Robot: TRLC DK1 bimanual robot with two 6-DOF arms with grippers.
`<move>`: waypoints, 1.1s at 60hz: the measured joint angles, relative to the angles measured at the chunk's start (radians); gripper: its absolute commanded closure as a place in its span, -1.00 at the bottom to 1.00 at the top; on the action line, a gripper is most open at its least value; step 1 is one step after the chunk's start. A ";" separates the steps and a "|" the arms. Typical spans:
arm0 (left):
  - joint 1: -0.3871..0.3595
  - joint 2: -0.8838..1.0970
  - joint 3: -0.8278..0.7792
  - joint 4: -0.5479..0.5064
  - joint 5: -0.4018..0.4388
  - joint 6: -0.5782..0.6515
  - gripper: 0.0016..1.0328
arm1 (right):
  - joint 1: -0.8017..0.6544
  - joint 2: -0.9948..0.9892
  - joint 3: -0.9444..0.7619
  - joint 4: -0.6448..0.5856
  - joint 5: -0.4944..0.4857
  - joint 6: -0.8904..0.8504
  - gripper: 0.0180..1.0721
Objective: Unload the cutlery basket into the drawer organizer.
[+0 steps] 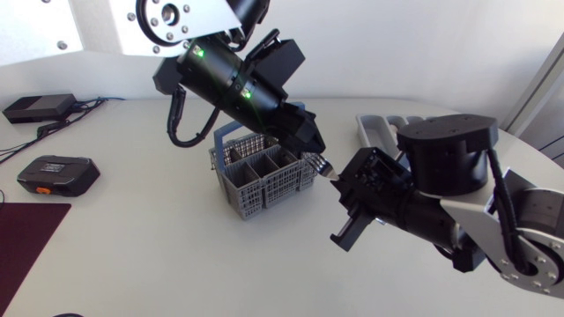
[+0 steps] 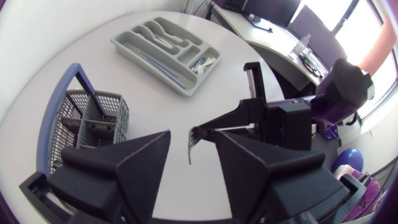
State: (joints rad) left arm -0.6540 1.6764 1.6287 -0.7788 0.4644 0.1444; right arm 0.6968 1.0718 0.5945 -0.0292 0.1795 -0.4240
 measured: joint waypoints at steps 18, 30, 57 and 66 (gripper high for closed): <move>0.092 0.000 0.020 0.125 -0.058 -0.013 -0.75 | -0.229 0.026 0.002 -0.035 -0.124 -0.020 0.89; 0.103 -0.018 -0.055 0.241 -0.212 0.034 -0.89 | -0.489 0.200 0.114 -0.059 -0.224 -0.033 0.89; 0.125 -0.204 -0.382 0.488 -0.377 0.143 -0.90 | -0.810 0.677 0.586 -0.085 -0.288 -0.002 0.89; 0.173 -0.247 -0.434 0.517 -0.377 0.150 -0.90 | -0.862 0.824 0.741 -0.139 -0.290 0.040 0.89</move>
State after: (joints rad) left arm -0.4812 1.4296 1.1950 -0.2615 0.0872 0.2947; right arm -0.1654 1.8954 1.3354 -0.1680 -0.1108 -0.3843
